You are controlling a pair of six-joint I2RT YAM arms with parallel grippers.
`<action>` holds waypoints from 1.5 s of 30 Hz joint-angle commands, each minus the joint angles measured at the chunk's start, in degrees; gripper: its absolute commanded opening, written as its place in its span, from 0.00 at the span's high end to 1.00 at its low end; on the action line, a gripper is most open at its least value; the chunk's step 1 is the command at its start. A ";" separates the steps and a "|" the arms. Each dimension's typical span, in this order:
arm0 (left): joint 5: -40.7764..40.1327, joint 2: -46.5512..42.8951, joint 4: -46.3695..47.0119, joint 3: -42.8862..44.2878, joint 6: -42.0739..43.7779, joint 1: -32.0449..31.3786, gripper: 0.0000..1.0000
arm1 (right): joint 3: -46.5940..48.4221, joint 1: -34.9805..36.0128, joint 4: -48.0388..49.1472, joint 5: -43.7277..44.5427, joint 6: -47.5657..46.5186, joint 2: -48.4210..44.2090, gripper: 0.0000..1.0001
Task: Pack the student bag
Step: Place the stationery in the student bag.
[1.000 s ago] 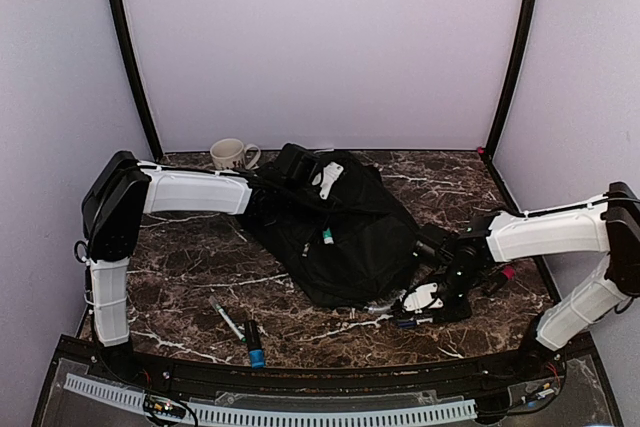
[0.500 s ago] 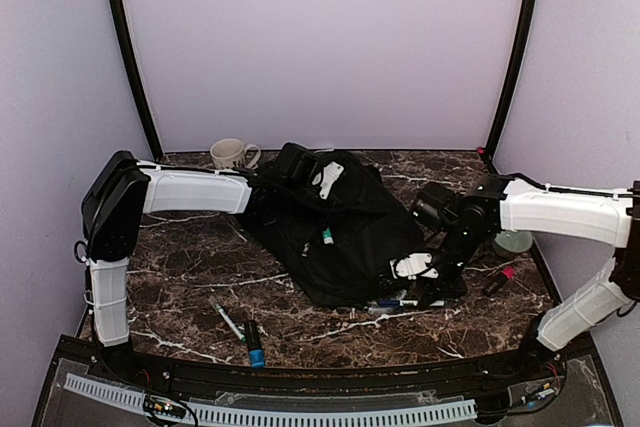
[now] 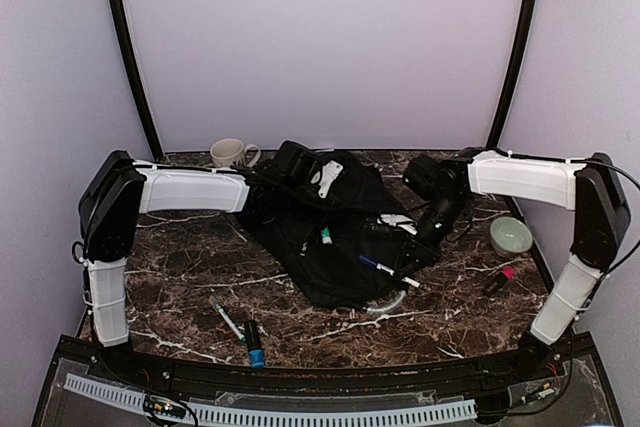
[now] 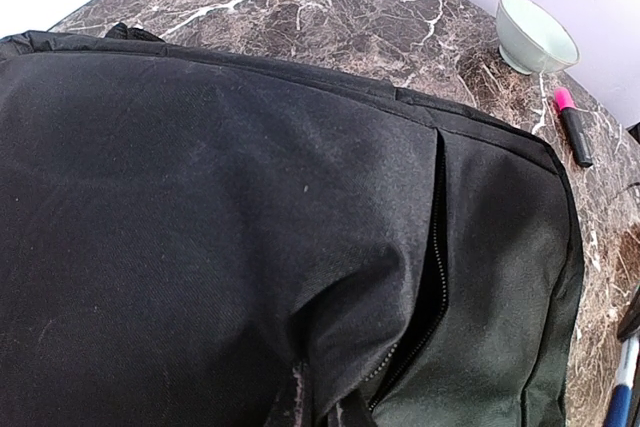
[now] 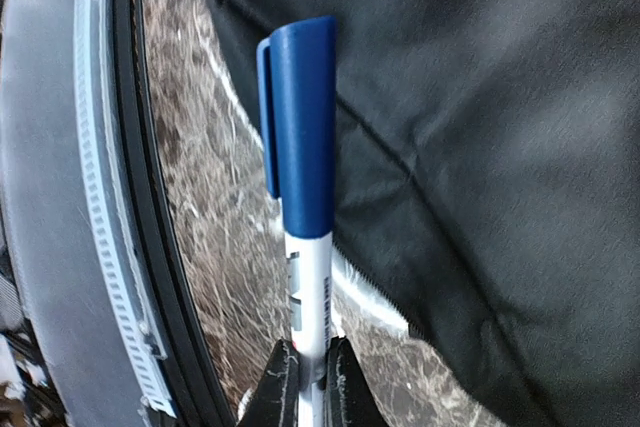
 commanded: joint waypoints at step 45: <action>-2.41 -6.23 5.54 -3.99 -8.09 -0.57 1.00 | 8.98 -5.06 42.05 -9.43 60.05 21.24 0.95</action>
